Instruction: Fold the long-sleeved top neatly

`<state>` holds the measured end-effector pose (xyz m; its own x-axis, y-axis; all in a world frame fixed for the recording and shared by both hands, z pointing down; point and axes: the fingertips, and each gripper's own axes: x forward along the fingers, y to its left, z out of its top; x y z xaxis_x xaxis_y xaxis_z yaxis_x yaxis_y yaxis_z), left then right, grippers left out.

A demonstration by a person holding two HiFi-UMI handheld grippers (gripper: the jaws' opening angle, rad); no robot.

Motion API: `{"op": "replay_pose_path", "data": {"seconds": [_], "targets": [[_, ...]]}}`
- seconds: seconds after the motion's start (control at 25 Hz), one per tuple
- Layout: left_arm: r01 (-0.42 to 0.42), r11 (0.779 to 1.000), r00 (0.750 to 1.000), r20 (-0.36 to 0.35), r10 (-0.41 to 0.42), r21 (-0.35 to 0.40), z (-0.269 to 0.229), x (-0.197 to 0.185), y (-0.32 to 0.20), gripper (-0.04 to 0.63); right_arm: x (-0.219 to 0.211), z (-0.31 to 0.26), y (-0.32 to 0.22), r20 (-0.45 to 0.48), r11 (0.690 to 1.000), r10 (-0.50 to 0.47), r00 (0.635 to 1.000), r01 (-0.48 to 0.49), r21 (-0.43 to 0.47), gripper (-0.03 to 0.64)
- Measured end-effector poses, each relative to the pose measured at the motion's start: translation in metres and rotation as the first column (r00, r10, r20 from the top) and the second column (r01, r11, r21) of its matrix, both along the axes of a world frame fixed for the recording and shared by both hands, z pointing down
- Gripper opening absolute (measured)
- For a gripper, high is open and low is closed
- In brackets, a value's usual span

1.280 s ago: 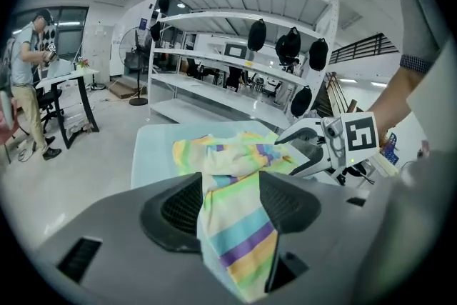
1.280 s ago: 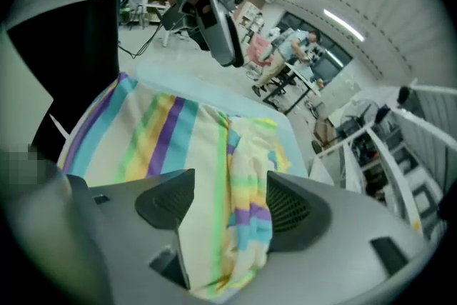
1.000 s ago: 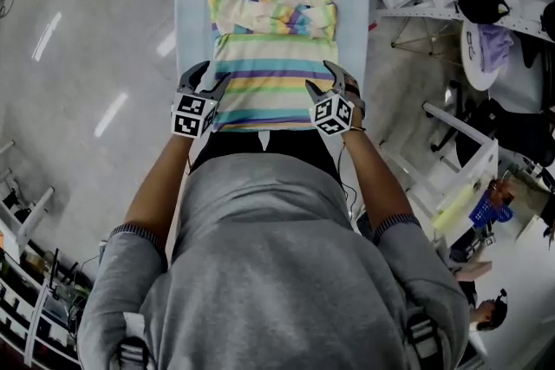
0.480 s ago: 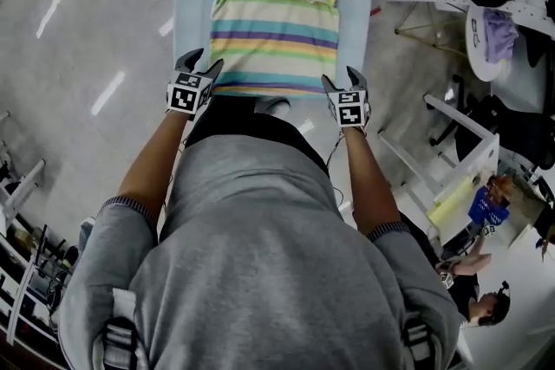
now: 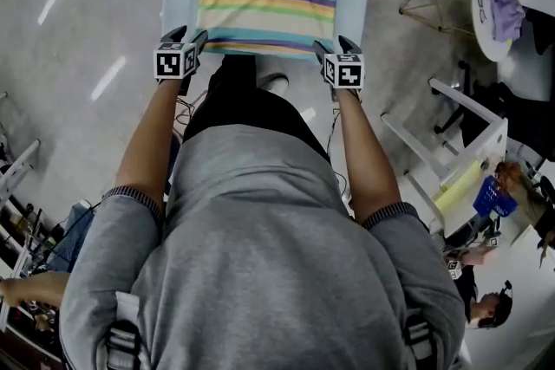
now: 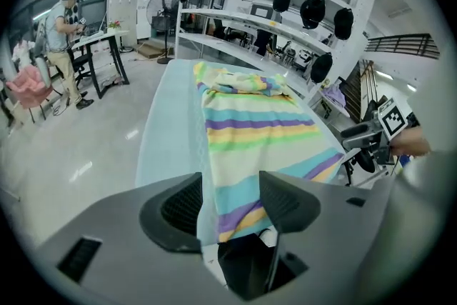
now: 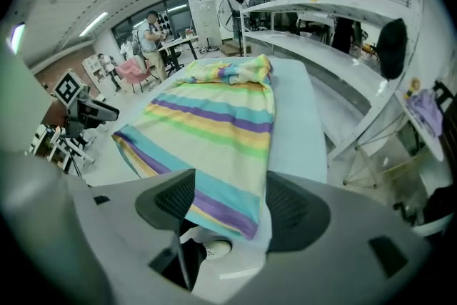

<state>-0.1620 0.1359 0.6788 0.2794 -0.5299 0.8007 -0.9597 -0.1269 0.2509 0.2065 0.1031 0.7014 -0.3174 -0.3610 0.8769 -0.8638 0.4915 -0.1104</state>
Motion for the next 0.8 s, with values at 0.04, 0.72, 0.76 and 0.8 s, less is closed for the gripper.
{"op": "replay_pose_path", "data": {"seconds": [0.04,0.72,0.76,0.8], "targets": [[0.015,1.0,1.0,-0.001,-0.015,-0.002,0.002,-0.001,0.002,0.276,0.003,0.003,0.002,0.007,1.0,0.013,1.0,-0.013,-0.006,0.323],[-0.023,1.0,1.0,0.009,0.023,-0.003,0.029,0.005,0.051,0.278,0.02,0.031,0.046,0.017,0.999,-0.032,0.999,0.032,-0.026,0.314],[-0.032,0.999,0.999,0.009,0.032,-0.002,0.031,0.008,0.05,0.278,0.019,0.033,0.046,0.011,0.999,-0.038,0.999,0.038,-0.026,0.314],[-0.042,0.999,0.999,0.011,0.042,-0.004,0.033,0.011,0.049,0.278,0.018,0.034,0.047,0.005,0.999,-0.045,0.999,0.045,-0.025,0.314]]}}
